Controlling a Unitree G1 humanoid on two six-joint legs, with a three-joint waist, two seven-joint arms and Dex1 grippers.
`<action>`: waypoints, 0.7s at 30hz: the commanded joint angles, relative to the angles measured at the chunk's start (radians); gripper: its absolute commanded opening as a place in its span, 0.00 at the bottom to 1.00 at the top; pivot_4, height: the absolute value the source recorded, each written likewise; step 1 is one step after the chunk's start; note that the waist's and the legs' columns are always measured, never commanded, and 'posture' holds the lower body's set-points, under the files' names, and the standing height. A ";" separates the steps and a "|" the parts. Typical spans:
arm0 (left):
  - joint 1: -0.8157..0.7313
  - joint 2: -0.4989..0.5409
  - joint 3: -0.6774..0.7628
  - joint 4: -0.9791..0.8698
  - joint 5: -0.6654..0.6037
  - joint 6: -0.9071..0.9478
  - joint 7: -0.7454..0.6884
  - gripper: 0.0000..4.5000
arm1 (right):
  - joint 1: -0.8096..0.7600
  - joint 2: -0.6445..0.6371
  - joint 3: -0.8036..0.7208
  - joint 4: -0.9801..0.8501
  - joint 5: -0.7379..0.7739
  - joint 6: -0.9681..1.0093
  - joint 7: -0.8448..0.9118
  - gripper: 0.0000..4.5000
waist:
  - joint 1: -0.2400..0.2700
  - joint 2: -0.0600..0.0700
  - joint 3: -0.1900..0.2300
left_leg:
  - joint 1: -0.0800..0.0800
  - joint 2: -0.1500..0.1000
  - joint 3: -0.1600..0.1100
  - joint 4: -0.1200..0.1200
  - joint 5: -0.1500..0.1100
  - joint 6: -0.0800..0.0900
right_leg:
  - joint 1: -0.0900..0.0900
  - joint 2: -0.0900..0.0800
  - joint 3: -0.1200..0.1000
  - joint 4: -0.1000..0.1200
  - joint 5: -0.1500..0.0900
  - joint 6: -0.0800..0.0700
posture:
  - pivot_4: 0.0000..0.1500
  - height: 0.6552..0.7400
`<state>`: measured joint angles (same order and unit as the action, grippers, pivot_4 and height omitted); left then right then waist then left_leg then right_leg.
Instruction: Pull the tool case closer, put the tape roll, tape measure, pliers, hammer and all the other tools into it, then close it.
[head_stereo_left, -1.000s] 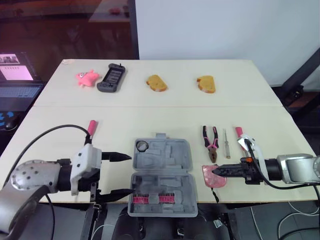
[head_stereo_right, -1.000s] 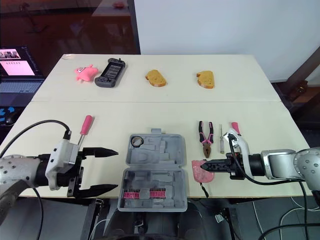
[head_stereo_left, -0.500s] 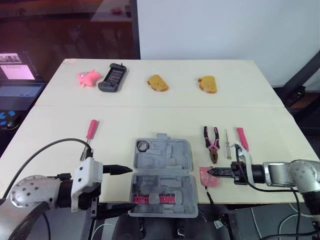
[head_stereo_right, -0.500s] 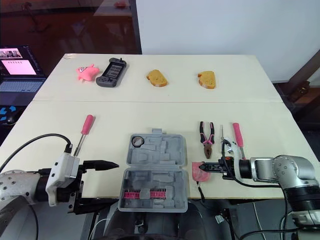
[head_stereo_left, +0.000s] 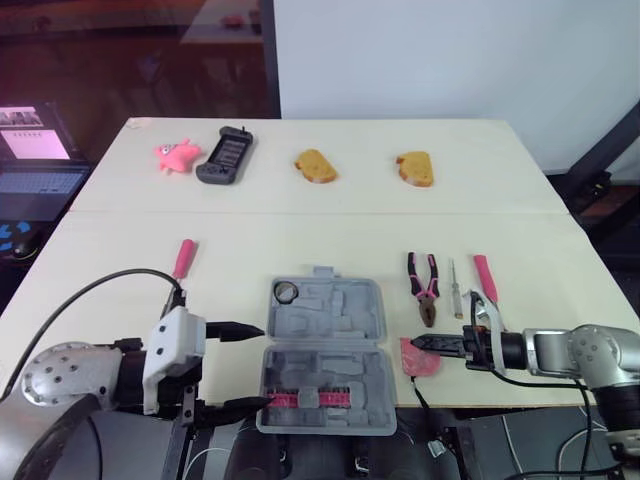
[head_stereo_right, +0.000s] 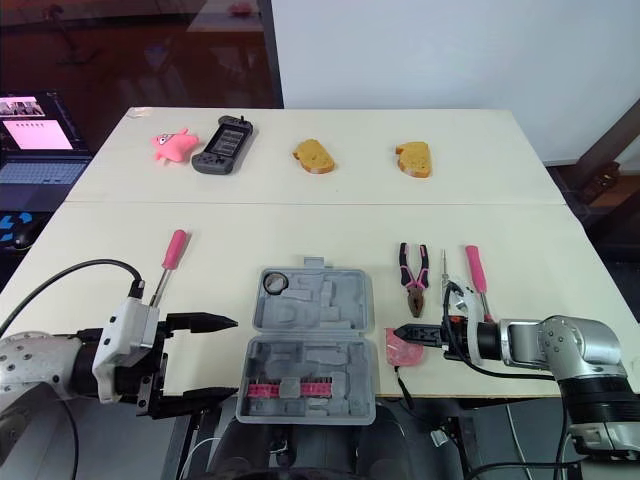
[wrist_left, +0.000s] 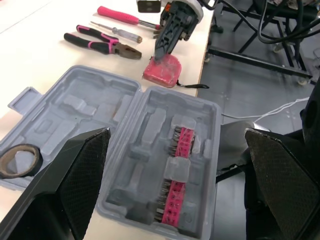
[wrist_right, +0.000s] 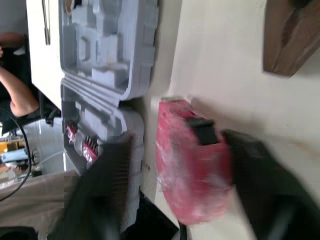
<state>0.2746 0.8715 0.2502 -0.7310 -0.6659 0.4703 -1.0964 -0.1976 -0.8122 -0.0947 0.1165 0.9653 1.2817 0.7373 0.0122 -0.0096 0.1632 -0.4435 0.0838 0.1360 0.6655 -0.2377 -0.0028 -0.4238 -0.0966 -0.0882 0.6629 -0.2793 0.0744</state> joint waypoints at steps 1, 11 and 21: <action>-0.012 0.028 0.007 0.008 -0.025 -0.018 -0.051 1.00 | 0.014 -0.049 -0.054 -0.054 -0.010 0.012 0.028 1.00 | 0.000 0.000 0.000 | 0.000 0.000 0.000 0.000 0.000 0.000 | 0.000 0.000 0.000 0.000 0.000 0.000 | 1.00 0.75; -0.157 0.080 0.060 0.151 -0.193 0.094 -0.113 1.00 | 0.080 -0.353 -0.128 -0.394 -0.095 -0.143 0.218 1.00 | -0.001 0.002 0.001 | 0.000 0.000 0.000 0.000 0.000 0.000 | -0.001 0.000 0.000 0.000 0.000 0.000 | 1.00 0.75; -0.280 -0.032 -0.053 0.274 -0.020 -0.132 -0.146 1.00 | 0.294 -0.484 0.033 -0.596 -0.619 -0.874 0.394 1.00 | -0.001 0.002 0.001 | 0.000 0.000 0.001 -0.001 0.000 -0.001 | 0.000 0.000 0.000 -0.002 0.000 0.000 | 1.00 0.75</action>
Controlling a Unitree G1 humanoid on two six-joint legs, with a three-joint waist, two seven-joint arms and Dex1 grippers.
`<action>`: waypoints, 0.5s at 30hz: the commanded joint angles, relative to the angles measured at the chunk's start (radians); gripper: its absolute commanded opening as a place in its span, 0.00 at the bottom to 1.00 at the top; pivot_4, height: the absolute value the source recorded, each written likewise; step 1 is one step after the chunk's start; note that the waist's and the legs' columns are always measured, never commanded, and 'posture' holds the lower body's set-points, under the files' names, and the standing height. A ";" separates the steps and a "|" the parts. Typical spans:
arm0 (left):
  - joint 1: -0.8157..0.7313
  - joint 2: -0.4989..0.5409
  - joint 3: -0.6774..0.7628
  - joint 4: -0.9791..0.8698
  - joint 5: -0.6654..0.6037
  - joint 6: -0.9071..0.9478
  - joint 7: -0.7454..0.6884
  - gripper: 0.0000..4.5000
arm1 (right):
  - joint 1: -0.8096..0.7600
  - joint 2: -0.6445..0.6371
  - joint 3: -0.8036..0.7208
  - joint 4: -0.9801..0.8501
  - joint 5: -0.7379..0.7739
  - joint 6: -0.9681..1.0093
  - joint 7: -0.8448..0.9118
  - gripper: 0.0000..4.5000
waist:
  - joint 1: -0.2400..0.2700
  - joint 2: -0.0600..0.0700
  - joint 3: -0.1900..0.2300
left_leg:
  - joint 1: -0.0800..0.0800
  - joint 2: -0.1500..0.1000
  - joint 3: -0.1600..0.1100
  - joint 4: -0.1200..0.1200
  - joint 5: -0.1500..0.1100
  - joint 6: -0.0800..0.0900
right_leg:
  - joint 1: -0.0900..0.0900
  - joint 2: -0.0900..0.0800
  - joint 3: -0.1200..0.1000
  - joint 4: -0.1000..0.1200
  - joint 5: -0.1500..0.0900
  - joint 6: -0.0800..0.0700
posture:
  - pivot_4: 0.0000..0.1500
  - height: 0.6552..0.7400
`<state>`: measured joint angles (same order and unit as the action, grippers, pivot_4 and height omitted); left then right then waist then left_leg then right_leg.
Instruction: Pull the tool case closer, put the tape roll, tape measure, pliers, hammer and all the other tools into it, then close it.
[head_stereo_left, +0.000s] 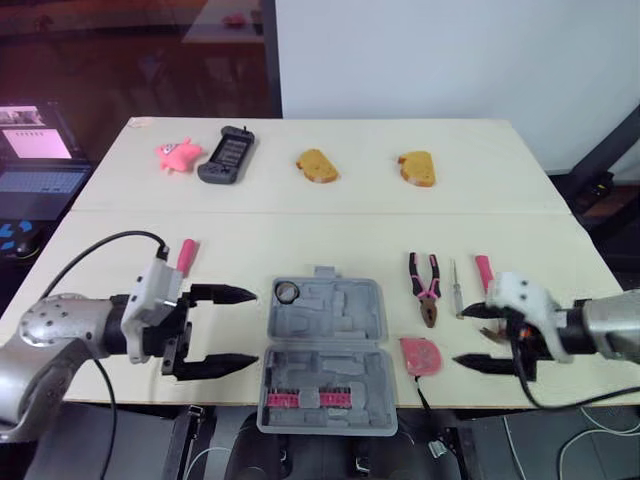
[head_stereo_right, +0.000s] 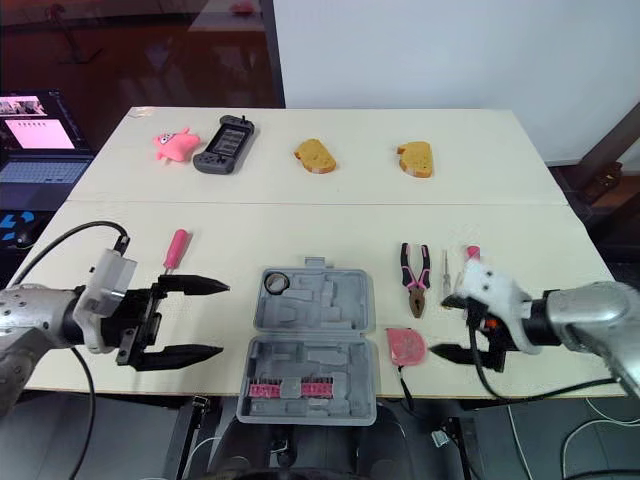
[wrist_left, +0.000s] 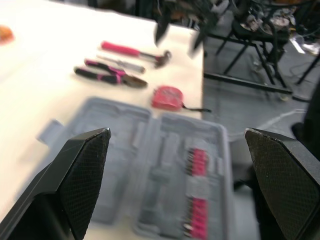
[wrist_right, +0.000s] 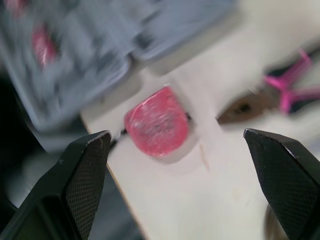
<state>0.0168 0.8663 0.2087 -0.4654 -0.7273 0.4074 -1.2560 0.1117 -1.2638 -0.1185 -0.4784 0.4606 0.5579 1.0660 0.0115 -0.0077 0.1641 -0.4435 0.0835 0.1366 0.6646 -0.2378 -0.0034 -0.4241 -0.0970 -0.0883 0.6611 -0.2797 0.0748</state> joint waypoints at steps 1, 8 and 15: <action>-0.023 -0.043 -0.018 0.014 0.062 -0.095 0.019 1.00 | -0.028 -0.030 0.100 0.021 -0.171 -0.202 0.068 1.00 | -0.001 0.000 0.000 | 0.000 0.000 0.000 0.000 0.000 0.000 | 0.000 0.000 0.000 0.000 0.000 0.000 | 1.00 0.75; -0.010 -0.068 -0.020 0.003 0.062 -0.101 0.036 1.00 | -0.155 0.092 0.277 0.157 -0.347 -0.329 0.065 1.00 | -0.004 0.000 0.000 | 0.000 0.000 0.000 0.001 0.001 -0.001 | 0.000 0.001 0.000 0.001 0.000 0.000 | 1.00 0.75; 0.023 -0.008 -0.015 -0.048 -0.043 -0.005 -0.018 1.00 | -0.213 0.184 0.329 0.206 -0.370 -0.327 0.080 1.00 | 0.001 -0.001 0.000 | 0.000 0.000 -0.001 0.001 0.001 -0.001 | 0.000 0.001 0.000 0.002 0.000 0.000 | 1.00 0.75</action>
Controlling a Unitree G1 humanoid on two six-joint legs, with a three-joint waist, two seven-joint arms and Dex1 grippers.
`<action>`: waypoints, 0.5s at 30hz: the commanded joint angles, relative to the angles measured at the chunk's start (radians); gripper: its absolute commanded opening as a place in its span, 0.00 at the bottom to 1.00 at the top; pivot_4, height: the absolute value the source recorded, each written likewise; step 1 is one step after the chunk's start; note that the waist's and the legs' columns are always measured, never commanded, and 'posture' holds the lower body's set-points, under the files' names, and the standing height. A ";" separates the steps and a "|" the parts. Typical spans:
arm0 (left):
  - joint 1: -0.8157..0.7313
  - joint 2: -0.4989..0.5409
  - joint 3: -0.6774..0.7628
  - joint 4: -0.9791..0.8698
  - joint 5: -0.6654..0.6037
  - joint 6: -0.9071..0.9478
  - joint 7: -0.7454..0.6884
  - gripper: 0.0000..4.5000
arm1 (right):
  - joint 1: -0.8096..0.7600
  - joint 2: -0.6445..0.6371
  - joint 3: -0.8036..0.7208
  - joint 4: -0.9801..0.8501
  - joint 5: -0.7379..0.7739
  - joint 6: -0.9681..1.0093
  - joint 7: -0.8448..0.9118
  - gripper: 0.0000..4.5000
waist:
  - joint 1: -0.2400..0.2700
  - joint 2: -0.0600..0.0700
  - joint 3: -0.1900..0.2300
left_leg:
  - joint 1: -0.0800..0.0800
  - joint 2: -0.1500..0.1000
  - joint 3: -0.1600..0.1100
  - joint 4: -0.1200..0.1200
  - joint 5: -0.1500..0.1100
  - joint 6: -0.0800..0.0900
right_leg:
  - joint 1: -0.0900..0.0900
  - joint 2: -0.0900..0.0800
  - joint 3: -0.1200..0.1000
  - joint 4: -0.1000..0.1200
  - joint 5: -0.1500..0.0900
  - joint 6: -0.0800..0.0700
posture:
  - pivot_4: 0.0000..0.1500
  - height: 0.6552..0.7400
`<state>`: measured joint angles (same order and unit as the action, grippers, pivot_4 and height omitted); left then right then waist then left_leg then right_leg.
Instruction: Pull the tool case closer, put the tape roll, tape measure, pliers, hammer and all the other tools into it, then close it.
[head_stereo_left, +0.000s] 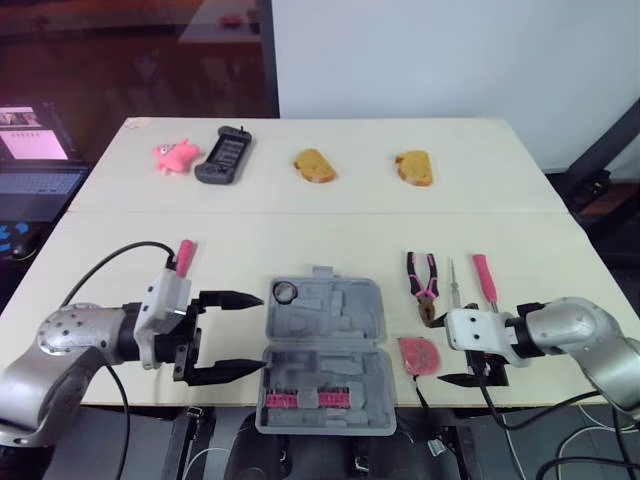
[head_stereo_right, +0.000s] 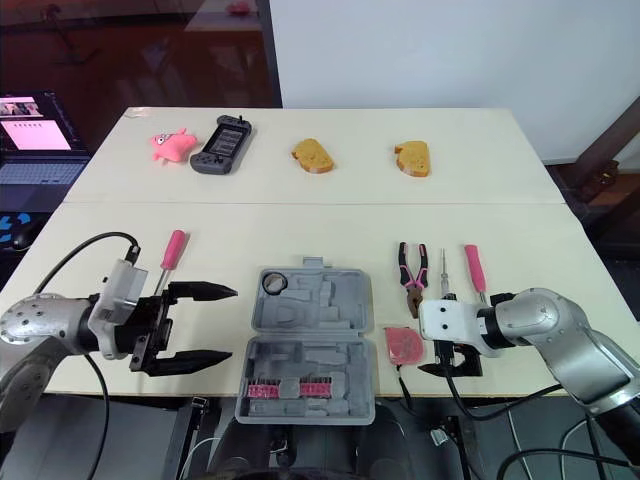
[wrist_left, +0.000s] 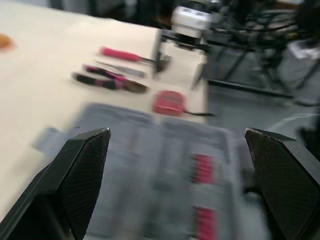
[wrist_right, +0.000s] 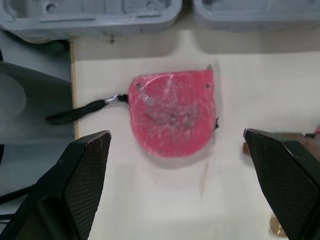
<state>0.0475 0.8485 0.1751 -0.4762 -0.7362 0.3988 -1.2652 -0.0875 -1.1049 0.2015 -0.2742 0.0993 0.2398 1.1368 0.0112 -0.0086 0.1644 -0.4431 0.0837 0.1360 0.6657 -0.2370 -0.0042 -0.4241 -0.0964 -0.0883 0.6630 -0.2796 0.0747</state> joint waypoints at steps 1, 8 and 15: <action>-0.008 0.010 0.020 -0.039 -0.034 0.004 -0.007 1.00 | -0.018 0.039 0.015 0.007 -0.008 -0.007 0.011 1.00 | 0.001 0.000 0.000 | 0.000 0.000 0.000 0.000 0.000 0.000 | 0.000 0.000 0.000 0.000 0.000 0.000 | 1.00 0.75; 0.012 0.028 0.039 -0.059 -0.039 0.013 -0.001 1.00 | -0.027 0.096 0.045 0.047 -0.021 -0.016 0.023 1.00 | -0.001 0.000 0.000 | 0.000 0.000 0.000 0.000 0.000 0.000 | 0.001 0.000 0.000 0.000 0.000 0.000 | 1.00 0.75; 0.018 0.047 0.038 -0.072 -0.046 0.018 -0.017 1.00 | -0.025 0.134 0.034 0.158 -0.011 -0.113 0.036 1.00 | 0.000 0.000 0.000 | 0.000 0.000 0.000 0.000 0.000 0.000 | 0.001 0.000 0.000 0.000 0.000 0.000 | 1.00 0.75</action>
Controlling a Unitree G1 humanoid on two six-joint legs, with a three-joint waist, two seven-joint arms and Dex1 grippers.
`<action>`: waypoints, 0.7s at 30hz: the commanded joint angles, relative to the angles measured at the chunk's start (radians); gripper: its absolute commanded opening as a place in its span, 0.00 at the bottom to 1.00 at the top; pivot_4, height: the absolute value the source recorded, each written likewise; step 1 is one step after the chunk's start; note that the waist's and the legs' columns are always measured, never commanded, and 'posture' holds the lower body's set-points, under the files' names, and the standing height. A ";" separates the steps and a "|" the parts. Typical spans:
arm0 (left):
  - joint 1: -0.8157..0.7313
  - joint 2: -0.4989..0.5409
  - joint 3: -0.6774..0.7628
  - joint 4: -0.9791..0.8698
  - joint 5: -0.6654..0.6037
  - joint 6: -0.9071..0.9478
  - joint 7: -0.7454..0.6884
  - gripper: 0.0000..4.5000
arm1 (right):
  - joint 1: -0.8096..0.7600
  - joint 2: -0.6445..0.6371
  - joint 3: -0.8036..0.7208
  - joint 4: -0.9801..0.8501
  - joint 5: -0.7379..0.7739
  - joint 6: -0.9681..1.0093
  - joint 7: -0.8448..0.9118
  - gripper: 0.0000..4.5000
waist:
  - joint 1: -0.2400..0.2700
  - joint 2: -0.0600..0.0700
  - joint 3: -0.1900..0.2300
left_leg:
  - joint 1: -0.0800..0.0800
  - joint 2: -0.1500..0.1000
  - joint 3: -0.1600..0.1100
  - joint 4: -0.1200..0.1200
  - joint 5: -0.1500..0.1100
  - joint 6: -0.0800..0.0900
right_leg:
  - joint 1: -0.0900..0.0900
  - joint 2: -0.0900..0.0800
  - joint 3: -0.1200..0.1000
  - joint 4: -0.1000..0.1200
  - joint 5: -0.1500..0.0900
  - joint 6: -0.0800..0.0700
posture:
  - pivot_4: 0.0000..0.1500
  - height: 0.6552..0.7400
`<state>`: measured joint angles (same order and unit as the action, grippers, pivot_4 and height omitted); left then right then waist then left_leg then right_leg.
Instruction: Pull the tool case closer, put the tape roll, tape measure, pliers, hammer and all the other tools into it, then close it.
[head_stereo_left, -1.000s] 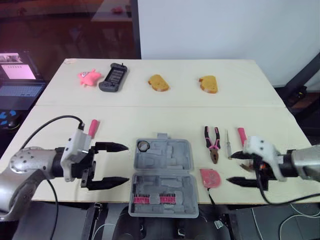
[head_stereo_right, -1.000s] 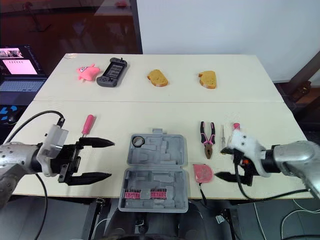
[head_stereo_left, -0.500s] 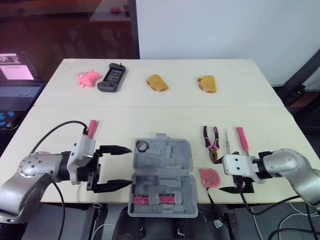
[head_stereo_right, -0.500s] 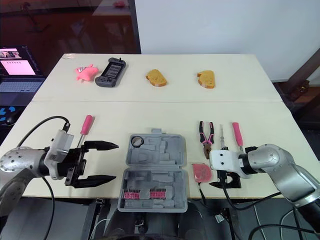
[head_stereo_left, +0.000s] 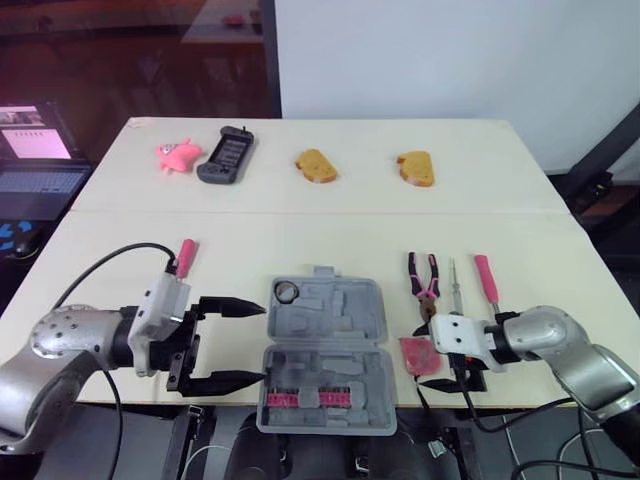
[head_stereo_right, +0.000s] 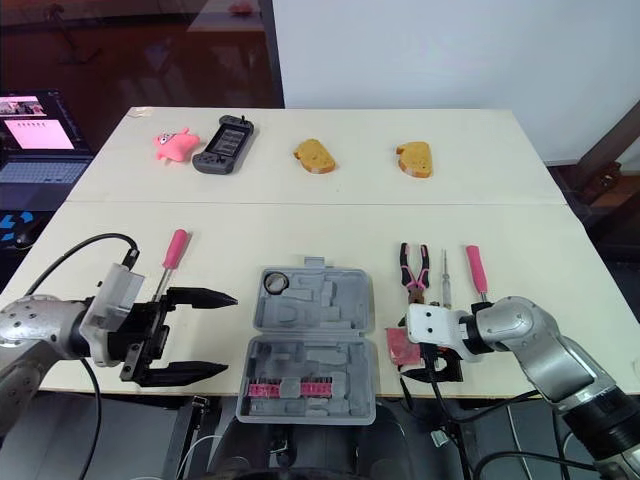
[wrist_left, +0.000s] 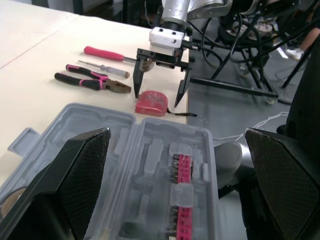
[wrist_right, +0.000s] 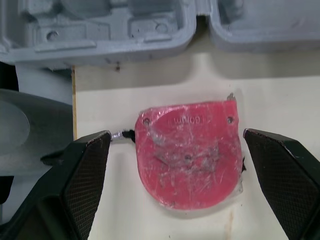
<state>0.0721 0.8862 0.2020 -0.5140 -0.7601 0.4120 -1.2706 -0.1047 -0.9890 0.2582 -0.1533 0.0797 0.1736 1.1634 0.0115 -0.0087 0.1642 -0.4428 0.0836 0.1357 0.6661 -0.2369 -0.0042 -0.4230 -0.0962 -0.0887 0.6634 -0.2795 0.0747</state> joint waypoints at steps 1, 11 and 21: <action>-0.011 0.010 0.004 -0.036 -0.023 0.006 -0.010 1.00 | -0.011 0.023 -0.023 0.061 0.007 -0.063 0.012 1.00 | 0.000 0.000 0.000 | 0.000 0.000 0.000 0.000 0.000 0.000 | 0.000 0.000 0.000 0.000 0.000 0.000 | 1.00 0.75; -0.018 0.032 -0.022 -0.022 0.016 -0.015 -0.039 1.00 | -0.035 0.073 -0.026 0.172 0.021 -0.091 0.040 1.00 | -0.002 0.000 0.000 | 0.000 0.000 0.001 0.000 0.000 0.000 | 0.000 0.000 0.000 0.000 0.000 0.000 | 1.00 0.75; -0.001 0.028 -0.003 -0.023 0.023 -0.024 -0.029 1.00 | -0.045 0.139 -0.037 0.213 0.035 -0.077 0.023 0.66 | -0.002 0.000 0.000 | 0.000 0.000 0.001 0.000 0.000 -0.001 | 0.000 0.001 0.000 0.001 0.000 0.000 | 1.00 0.75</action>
<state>0.0708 0.9077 0.1749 -0.5185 -0.7367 0.4051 -1.3016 -0.1465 -0.8616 0.2386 0.0543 0.1046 0.1009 1.1915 0.0095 -0.0085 0.1639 -0.4424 0.0838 0.1362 0.6663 -0.2365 -0.0048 -0.4226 -0.0954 -0.0887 0.6643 -0.2795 0.0747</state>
